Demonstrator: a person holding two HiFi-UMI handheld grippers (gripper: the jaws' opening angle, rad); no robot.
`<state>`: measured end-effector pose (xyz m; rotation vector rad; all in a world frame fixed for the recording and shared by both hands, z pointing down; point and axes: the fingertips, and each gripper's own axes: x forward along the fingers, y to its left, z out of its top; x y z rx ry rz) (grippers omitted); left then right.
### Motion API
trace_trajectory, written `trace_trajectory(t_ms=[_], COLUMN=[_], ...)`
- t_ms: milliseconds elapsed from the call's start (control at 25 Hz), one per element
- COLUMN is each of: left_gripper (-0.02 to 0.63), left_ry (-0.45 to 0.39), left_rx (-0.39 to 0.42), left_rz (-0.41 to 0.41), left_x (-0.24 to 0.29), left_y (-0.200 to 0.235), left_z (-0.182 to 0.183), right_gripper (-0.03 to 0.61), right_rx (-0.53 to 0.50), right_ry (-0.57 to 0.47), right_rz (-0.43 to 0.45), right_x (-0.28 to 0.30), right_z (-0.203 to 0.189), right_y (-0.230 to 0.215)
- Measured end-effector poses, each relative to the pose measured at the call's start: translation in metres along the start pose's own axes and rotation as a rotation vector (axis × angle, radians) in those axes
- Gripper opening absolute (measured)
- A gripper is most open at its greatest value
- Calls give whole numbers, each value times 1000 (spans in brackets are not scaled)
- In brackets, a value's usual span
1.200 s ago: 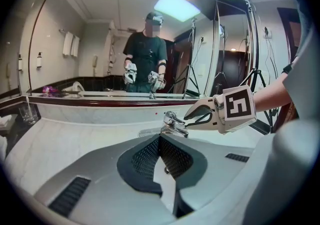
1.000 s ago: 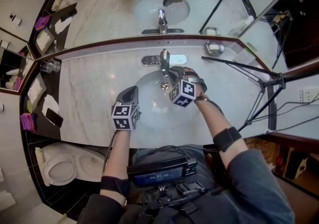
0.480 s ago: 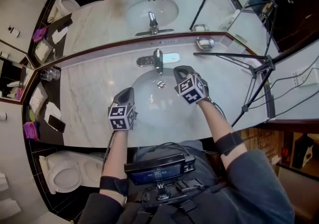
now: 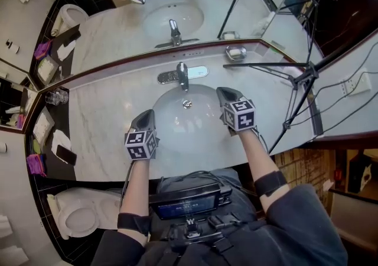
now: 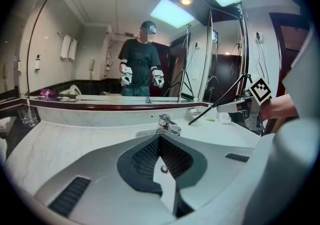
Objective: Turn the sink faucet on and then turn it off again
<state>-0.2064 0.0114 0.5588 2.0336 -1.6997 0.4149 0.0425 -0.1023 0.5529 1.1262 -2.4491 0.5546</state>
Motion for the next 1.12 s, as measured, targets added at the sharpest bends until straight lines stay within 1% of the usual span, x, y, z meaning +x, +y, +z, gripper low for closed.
trace_trajectory(t_ms=[160,400,1120], left_gripper=[3,3,3], left_ry=[-1,-6,-11], left_rx=[2,6,7], left_rz=[-3,-1,2], left_x=[-1,-2,-2], left_y=[0,2,7], left_z=[1,5,9], right_gripper=[14,14,14], right_rx=[53,74,65], right_ry=[-24,-32,-21], right_rz=[-26,-28,-31], right_x=[-12,-18,-17], right_z=[-7,-12,-15], right_y=[-6,-7,-12])
